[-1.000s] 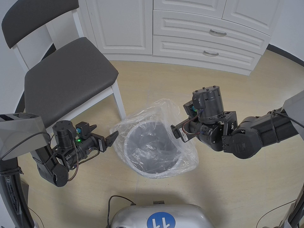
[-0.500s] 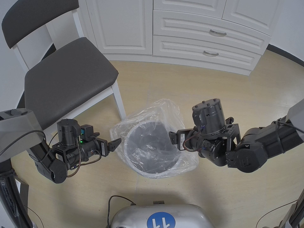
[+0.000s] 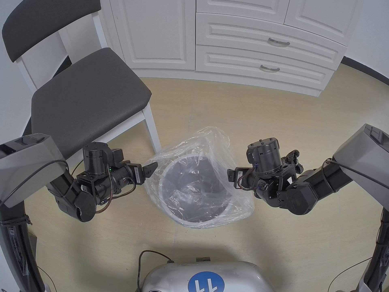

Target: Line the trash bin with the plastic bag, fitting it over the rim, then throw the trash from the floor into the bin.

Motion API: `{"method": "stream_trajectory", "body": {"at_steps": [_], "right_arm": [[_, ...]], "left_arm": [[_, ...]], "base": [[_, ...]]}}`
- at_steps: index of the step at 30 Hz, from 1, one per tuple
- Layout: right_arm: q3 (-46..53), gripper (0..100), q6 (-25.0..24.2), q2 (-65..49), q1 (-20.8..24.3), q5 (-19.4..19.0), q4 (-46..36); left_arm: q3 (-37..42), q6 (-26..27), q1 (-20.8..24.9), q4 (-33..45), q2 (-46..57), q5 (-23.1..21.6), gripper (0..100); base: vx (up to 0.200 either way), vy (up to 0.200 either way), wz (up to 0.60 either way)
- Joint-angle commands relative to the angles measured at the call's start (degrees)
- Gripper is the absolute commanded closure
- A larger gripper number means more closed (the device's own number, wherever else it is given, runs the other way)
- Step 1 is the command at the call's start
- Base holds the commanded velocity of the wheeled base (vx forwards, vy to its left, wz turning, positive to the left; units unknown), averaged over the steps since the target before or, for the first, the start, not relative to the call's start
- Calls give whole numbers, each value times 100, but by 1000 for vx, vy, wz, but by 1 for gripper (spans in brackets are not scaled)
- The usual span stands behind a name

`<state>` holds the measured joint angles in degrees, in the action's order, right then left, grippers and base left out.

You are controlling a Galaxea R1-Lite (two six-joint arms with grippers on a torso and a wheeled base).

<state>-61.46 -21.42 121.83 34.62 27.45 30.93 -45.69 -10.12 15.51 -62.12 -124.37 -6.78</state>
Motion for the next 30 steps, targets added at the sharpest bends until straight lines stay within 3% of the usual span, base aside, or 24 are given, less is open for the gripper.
{"method": "stream_trajectory", "body": {"at_steps": [1,11,19,30], "right_arm": [[-155,0,6,341,-307,-91,10],[-568,0,-20,886,-632,-170,63],[-727,0,6,1387,-817,-179,933],[-1140,0,-38,2037,-1036,-346,1003]], "left_arm": [[-318,-52,-65,-54,-536,159,0],[-1170,-737,-83,-89,-1169,818,0],[-1671,-1133,-83,-265,-1520,1091,0],[-2005,-1168,-92,-397,-1881,1214,0]], "base": [[0,0,0],[0,0,0],[0,0,0],[0,0,0]]}}
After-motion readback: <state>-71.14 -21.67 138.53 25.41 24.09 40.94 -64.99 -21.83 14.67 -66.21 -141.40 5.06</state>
